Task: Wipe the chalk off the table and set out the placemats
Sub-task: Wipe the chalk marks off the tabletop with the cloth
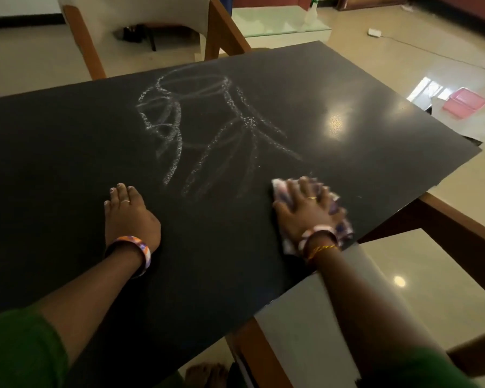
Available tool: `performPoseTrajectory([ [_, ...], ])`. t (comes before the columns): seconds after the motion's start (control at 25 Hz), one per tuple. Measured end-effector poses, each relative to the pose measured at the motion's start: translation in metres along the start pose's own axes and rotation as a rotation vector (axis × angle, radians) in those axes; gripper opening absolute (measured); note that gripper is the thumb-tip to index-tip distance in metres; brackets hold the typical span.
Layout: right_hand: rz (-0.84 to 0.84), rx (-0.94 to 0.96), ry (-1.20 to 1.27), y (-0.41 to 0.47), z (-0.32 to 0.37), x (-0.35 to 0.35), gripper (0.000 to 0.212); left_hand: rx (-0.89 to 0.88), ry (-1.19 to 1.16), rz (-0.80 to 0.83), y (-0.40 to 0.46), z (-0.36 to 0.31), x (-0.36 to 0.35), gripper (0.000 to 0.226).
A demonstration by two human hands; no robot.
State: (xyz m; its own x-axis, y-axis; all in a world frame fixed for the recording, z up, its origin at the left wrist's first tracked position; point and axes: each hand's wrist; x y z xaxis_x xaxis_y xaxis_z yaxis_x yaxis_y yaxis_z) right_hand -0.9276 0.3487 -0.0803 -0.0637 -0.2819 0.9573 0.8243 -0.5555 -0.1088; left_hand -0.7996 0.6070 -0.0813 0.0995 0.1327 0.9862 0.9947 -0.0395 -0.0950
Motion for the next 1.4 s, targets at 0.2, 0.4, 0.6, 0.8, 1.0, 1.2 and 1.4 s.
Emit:
performPoseTrajectory([
  [0.2,-0.059,-0.296,0.084,0.036,-0.048,0.025,0.062,0.008,0.011,-0.023,0.001,-0.002,-0.002,0.056],
  [0.4,0.042,0.134,-0.058,-0.019,0.034,-0.014,0.061,0.005,0.029,-0.025,0.002,0.001,-0.003,0.055],
  [0.6,-0.004,-0.013,-0.026,0.024,-0.023,0.012,0.058,0.008,0.022,-0.037,0.000,0.001,-0.001,0.055],
  [0.8,-0.059,-0.287,0.055,0.049,-0.033,0.022,0.059,0.009,0.016,-0.045,0.002,0.001,-0.004,0.055],
  [1.0,0.037,0.231,-0.055,-0.020,0.056,-0.017,0.057,0.000,0.024,-0.040,0.002,0.002,-0.003,0.055],
  [1.2,0.026,0.129,-0.065,0.005,0.007,0.001,0.057,-0.008,0.020,-0.040,0.002,0.003,-0.002,0.055],
  [1.4,-0.082,-0.335,0.084,0.029,-0.057,0.025,0.057,-0.002,0.018,-0.037,0.003,0.002,-0.005,0.056],
])
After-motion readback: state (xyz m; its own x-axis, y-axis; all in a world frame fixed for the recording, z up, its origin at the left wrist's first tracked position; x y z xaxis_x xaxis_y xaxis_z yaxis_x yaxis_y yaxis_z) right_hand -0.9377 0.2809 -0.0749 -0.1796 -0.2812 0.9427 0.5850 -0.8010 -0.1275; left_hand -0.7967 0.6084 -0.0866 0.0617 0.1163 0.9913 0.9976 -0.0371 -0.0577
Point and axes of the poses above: each hand's wrist, its own y-axis towards the middle knuckle, its own x-axis out of the back of the hand, z = x × y, and after that the axes turned 5 degrees about x, right-handed
